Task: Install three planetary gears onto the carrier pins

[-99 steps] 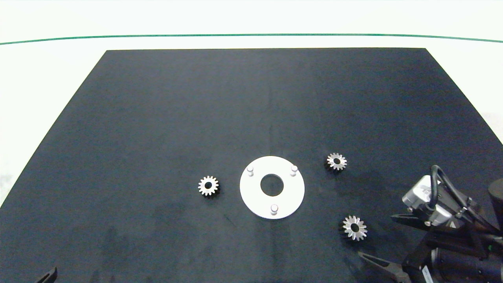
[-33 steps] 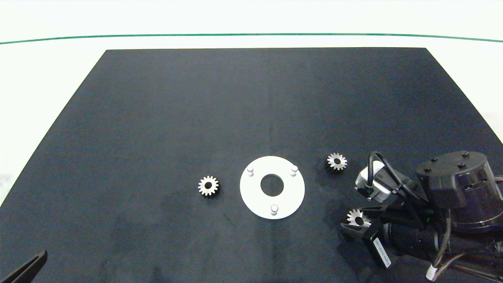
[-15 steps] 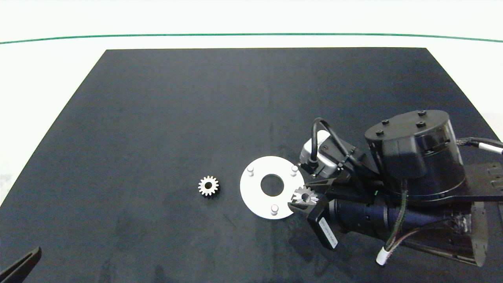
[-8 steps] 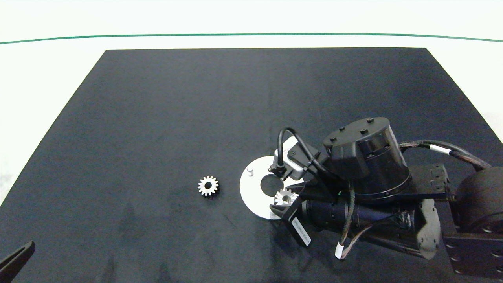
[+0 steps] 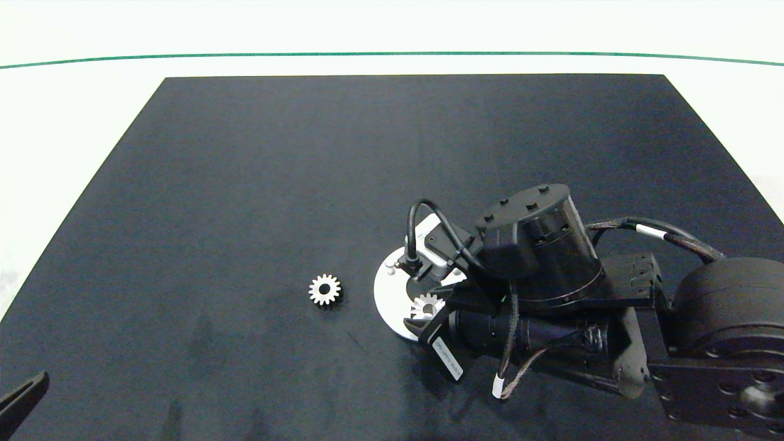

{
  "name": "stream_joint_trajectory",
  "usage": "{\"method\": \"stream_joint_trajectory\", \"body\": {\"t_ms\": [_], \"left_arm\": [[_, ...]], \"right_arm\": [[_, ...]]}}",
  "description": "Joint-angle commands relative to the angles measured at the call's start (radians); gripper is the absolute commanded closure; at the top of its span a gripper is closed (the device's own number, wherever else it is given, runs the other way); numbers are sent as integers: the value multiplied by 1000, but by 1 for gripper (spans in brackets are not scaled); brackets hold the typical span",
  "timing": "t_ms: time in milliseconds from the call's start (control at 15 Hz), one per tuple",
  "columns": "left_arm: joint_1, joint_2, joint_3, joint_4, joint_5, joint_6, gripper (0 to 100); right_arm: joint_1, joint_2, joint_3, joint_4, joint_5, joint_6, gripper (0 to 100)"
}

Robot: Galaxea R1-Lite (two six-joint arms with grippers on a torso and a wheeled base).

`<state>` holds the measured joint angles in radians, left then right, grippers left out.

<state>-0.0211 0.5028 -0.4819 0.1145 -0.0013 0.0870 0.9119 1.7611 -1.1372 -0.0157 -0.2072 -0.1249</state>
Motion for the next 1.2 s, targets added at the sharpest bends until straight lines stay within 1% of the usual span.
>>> {"method": "stream_joint_trajectory", "body": {"t_ms": [67, 733, 933, 1000, 1067, 1133, 1200], "left_arm": [[1, 2, -3, 1, 0, 0, 0], [-2, 5, -12, -1, 0, -3, 0], [-2, 7, -18, 1, 0, -3, 0], [-2, 8, -21, 1, 0, -3, 0], [-2, 11, -24, 1, 0, -3, 0], [-2, 11, -24, 1, 0, -3, 0], [-2, 11, -29, 1, 0, -3, 0]], "right_arm": [[-2, 1, 4, 0, -3, -1, 96], [-2, 29, 8, -1, -6, -1, 96], [-2, 38, 7, -1, -6, -4, 96], [-2, 37, 7, -3, -9, -10, 96], [-2, 37, 7, -3, -20, -15, 0], [-2, 35, 7, -4, -29, -13, 0], [-2, 35, 7, -3, -31, -12, 0]]}}
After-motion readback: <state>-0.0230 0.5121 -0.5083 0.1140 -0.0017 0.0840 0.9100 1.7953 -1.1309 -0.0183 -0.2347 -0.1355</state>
